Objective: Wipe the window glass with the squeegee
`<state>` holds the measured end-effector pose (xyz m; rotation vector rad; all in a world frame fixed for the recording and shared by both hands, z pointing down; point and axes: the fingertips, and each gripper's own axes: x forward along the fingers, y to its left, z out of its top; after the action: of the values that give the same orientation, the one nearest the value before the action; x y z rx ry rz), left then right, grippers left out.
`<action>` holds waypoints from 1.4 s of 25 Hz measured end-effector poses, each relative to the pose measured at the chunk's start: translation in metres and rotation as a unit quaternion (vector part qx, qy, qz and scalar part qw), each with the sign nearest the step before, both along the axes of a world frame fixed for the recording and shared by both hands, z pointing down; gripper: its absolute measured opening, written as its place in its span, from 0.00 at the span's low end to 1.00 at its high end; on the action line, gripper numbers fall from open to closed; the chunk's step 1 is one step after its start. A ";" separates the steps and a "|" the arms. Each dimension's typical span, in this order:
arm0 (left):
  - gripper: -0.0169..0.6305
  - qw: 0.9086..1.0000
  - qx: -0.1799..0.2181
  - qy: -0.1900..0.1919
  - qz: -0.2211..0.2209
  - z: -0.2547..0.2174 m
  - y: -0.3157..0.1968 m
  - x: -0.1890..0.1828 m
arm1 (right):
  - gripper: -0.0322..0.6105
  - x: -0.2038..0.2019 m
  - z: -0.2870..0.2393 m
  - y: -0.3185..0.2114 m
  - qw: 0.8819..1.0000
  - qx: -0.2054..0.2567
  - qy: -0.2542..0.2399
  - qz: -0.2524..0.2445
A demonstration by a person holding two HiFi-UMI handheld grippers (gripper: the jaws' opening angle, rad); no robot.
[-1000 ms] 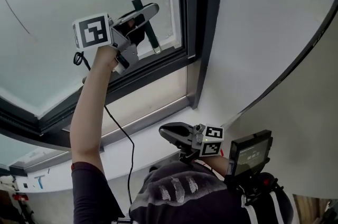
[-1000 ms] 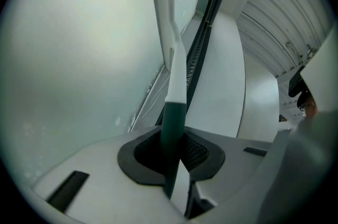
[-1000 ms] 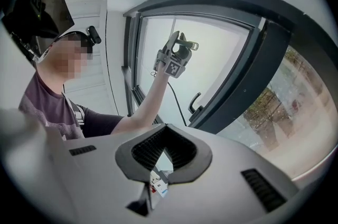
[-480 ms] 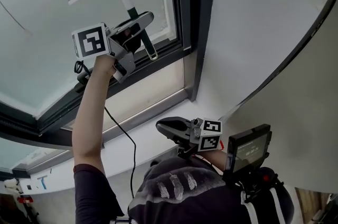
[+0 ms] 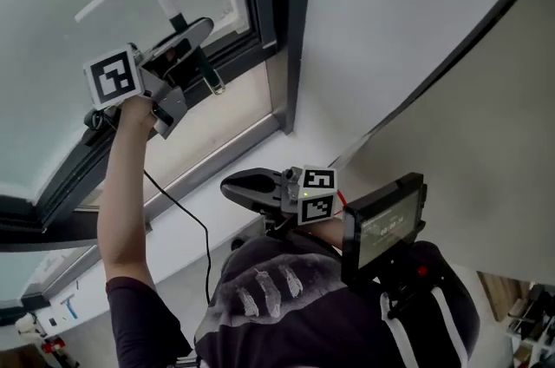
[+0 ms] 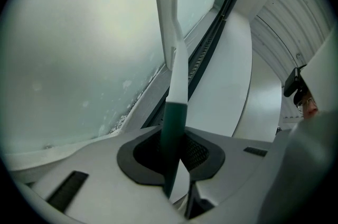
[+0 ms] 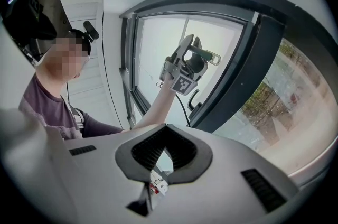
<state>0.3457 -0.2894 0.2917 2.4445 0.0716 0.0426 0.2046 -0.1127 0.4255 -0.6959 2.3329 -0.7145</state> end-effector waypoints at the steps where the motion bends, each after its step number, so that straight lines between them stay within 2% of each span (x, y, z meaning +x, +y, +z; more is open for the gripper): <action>1: 0.12 1.000 0.004 -0.002 0.001 0.003 0.000 -0.001 | 0.06 -0.001 -0.001 -0.001 1.000 0.001 0.001 -0.002; 4: 0.12 1.000 0.014 0.003 0.015 0.018 0.005 0.003 | 0.06 0.001 0.001 0.002 1.000 0.003 0.006 -0.004; 12: 0.12 1.000 0.000 -0.001 0.019 0.049 0.013 -0.003 | 0.06 -0.003 0.005 0.005 1.000 0.005 0.009 -0.005; 20: 0.12 0.998 -0.022 0.032 0.052 0.053 0.036 -0.007 | 0.06 -0.014 0.011 0.017 1.000 0.012 0.004 -0.001; 25: 0.12 1.000 0.003 -0.027 0.009 0.077 0.018 -0.016 | 0.06 -0.018 0.015 0.017 1.000 0.004 0.001 0.001; 35: 0.12 0.999 -0.006 -0.049 0.003 0.092 0.013 -0.018 | 0.06 -0.018 0.013 0.017 1.000 -0.003 -0.013 0.001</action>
<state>0.3277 -0.2766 0.3834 2.4255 0.0354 0.1641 0.1870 -0.0954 0.4388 -0.6880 2.3079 -0.7250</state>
